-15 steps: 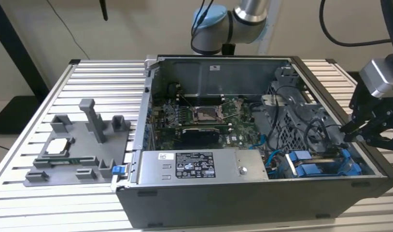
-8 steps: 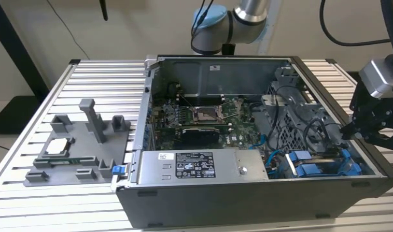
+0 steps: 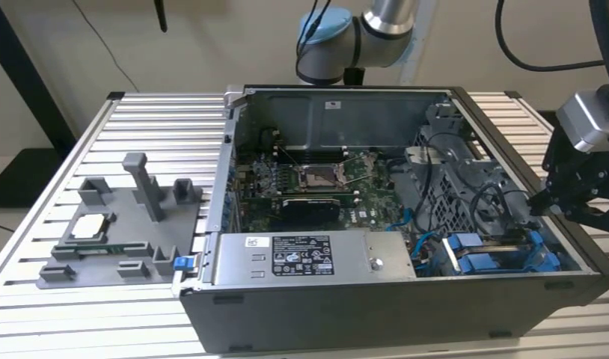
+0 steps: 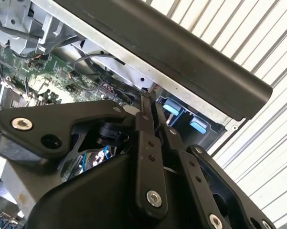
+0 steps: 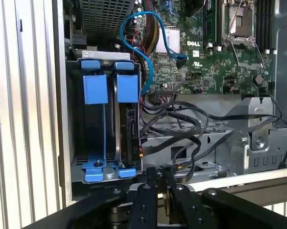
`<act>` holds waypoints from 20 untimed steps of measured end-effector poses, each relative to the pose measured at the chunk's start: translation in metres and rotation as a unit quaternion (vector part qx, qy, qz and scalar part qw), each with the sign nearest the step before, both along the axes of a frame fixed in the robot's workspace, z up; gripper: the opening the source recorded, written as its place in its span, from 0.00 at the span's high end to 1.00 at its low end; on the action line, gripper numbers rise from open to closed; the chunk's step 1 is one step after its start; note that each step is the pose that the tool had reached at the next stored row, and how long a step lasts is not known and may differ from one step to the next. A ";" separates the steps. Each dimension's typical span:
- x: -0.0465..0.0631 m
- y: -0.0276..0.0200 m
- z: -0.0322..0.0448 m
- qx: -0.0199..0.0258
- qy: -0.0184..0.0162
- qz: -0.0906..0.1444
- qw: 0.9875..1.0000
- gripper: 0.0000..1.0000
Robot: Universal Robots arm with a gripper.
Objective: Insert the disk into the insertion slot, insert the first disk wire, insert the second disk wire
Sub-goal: 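Insert the second disk wire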
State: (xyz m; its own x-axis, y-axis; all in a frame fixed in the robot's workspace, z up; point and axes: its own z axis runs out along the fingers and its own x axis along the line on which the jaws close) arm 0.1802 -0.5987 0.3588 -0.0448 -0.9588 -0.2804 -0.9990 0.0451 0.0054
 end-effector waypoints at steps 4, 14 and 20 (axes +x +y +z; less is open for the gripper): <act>0.000 0.0000 0.0013 0.000 0.000 0.000 1.000 1.00; -0.010 0.0064 0.0144 0.000 0.000 0.000 1.000 1.00; -0.020 0.0073 0.0253 0.000 0.000 0.000 1.000 1.00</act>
